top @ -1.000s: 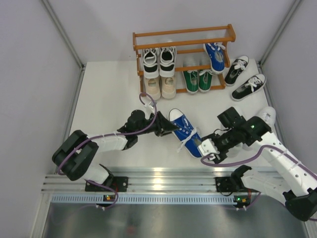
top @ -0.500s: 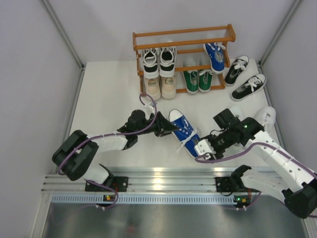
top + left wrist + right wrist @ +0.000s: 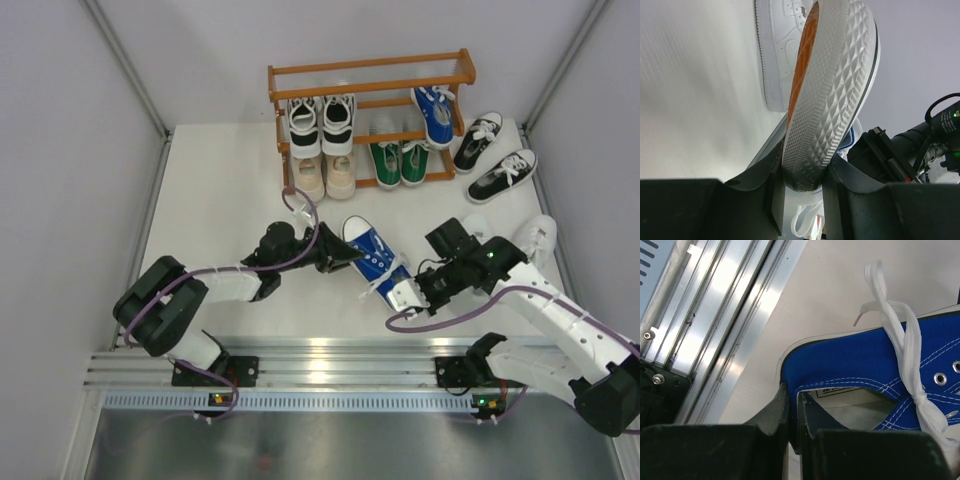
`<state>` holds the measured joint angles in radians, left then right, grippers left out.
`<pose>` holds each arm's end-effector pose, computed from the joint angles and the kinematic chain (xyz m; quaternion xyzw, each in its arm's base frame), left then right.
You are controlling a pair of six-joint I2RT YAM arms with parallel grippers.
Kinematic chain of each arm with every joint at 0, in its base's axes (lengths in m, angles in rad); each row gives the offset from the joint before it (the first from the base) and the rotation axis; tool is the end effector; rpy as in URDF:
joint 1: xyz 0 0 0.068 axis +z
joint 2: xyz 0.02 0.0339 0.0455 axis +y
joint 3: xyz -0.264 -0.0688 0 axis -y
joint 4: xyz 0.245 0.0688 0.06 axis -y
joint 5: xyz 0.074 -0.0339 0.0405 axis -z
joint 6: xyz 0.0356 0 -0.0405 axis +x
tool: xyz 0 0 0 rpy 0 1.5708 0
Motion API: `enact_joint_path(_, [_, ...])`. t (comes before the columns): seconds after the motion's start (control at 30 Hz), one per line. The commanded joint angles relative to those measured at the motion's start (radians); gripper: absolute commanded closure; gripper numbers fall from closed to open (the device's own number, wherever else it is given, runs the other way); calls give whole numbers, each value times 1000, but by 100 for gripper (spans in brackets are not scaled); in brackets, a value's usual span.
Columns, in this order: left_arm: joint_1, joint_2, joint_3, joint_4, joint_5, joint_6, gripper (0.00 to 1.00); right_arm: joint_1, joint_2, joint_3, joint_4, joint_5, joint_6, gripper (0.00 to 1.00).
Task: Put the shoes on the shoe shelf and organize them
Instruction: Place the shoe at the shoe shelf.
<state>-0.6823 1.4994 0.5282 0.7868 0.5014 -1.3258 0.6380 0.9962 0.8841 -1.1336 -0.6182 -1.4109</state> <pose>0.2161 -0.1977 0.1891 -0.0852 0.7571 -0.6247 0.1714 0.1159 0.1116 0.2697 -0.8288 0.4464 0.2199 0.2559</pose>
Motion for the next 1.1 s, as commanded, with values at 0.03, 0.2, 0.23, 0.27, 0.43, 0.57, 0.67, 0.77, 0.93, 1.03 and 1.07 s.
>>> enact_joint_path(0.03, [3, -22, 23, 252, 25, -95, 96, 20, -44, 59, -8, 90, -31, 100])
enact_joint_path(0.2, [15, -100, 21, 67, 11, 69, 52, -3, -48, 206, -92, 120, -26, 100])
enact_joint_path(0.23, [20, -141, 24, 22, 2, 101, 47, -9, -41, 231, -104, 124, -23, 100])
enact_joint_path(0.27, [23, -163, 36, -98, -10, 178, 33, -20, -38, 274, -113, 132, -16, 100])
enact_joint_path(0.43, [46, -350, 125, -521, -165, 492, 18, -52, 5, 395, -107, 189, 19, 100])
enact_joint_path(0.57, [55, -478, 188, -745, -253, 664, 15, -66, 56, 481, -109, 235, -11, 100])
enact_joint_path(0.67, [56, -574, 233, -894, -287, 792, 16, -76, 114, 533, -109, 273, -34, 100])
enact_joint_path(0.77, [56, -671, 262, -1012, -320, 895, 15, -106, 192, 608, -126, 279, -56, 100])
enact_joint_path(0.93, [56, -859, 262, -1139, -350, 1005, 13, -185, 359, 757, -211, 236, -128, 100])
enact_joint_path(1.03, [55, -959, 251, -1164, -362, 1022, 11, -225, 461, 858, -250, 215, -169, 100])
enact_joint_path(1.07, [56, -984, 239, -1172, -360, 1024, 10, -241, 487, 903, -255, 216, -174, 100])
